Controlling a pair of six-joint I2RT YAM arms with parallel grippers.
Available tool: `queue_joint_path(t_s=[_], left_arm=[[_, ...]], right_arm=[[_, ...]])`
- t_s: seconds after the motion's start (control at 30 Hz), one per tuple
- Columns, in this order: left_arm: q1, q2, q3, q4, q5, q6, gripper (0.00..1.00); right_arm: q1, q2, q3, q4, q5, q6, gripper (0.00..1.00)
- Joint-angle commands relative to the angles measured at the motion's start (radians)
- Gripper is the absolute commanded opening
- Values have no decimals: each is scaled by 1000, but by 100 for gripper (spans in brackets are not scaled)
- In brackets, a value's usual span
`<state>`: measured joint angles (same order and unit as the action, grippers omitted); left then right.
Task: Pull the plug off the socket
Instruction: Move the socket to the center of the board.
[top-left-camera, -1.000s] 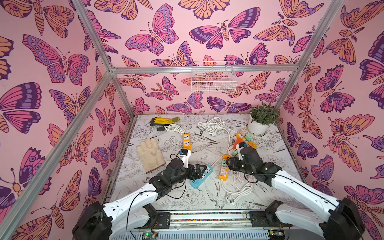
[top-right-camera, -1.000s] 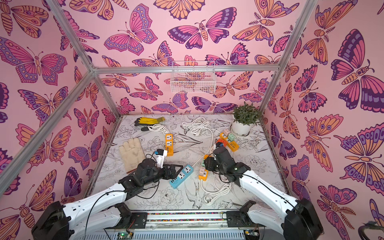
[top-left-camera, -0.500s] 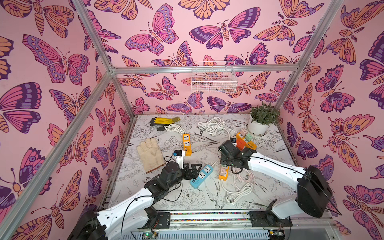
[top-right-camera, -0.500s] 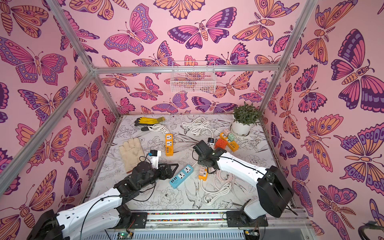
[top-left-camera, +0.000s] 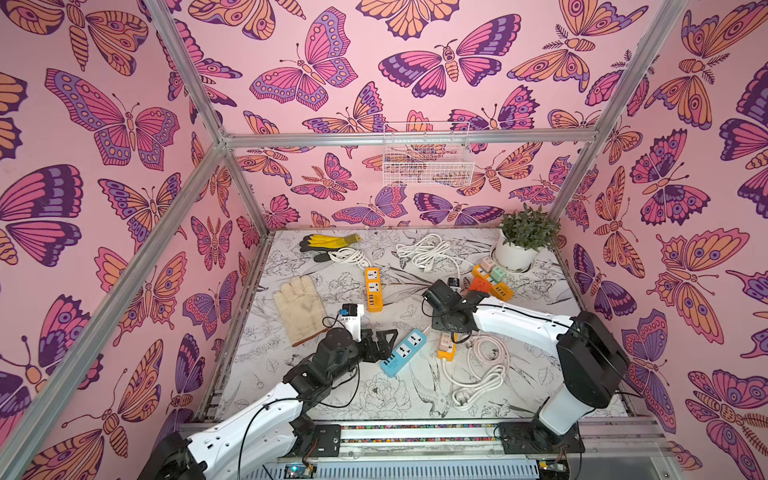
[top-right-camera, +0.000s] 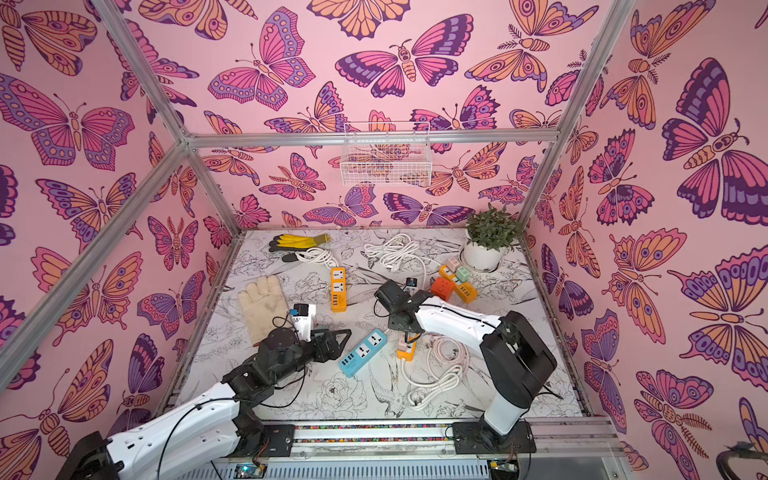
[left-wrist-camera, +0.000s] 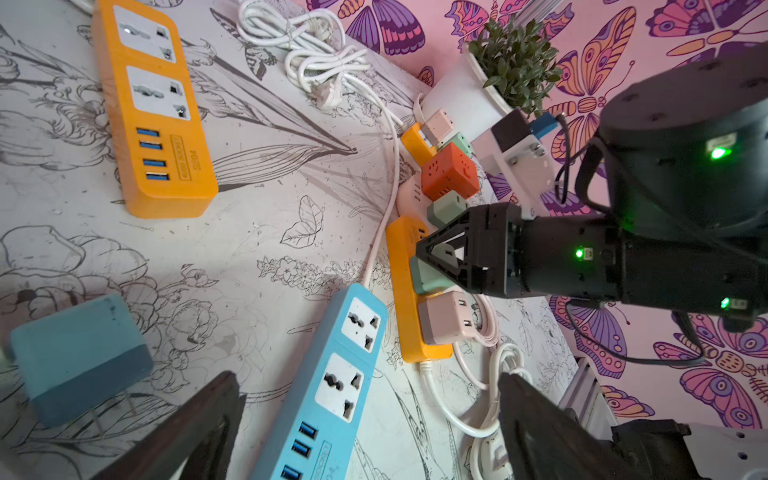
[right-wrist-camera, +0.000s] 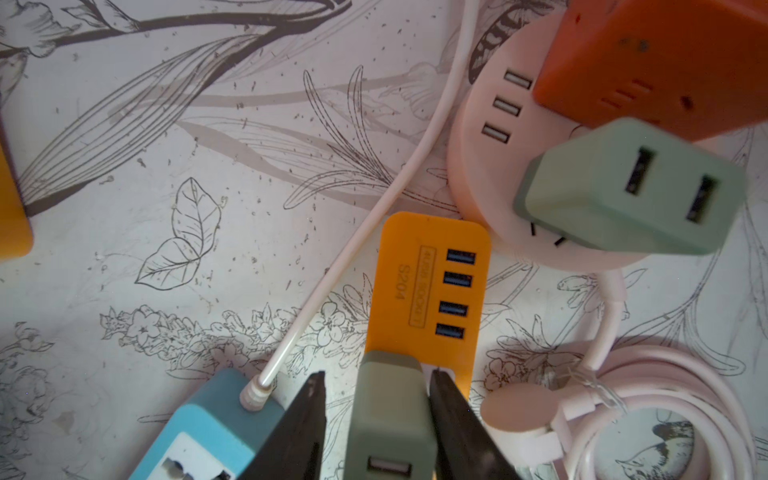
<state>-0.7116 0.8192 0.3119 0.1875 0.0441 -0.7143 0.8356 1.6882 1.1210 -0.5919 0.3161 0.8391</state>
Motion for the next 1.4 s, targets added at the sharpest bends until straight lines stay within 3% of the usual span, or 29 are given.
queue_joint_path(t_s=[0.0,0.23,0.43,0.63,0.87,1.03,1.17,1.37], left_arm=[[12,-23,-25,-20,-8,18,100],[15,-5,-22,11,58,48,100],[14,79,7,72,213,105,98],[16,111,1,97,181,121,98],[13,-14,-91,103,278,392,96],[-5,-89,-185,186,306,496,97],[-51,-78,-224,232,317,579,98],[-138,-33,-284,341,292,727,99]], right_arm=[[8,16,29,-61,42,-33,41],[7,31,3,-79,-6,-227,32],[5,-11,-86,-15,-219,-484,29],[-6,-59,-156,17,-387,-669,29],[7,-94,-161,-25,-592,-856,29],[103,-100,-94,-161,-538,-1064,32],[118,-77,-72,-264,-509,-1170,33],[137,-47,-90,-327,-439,-1227,34]])
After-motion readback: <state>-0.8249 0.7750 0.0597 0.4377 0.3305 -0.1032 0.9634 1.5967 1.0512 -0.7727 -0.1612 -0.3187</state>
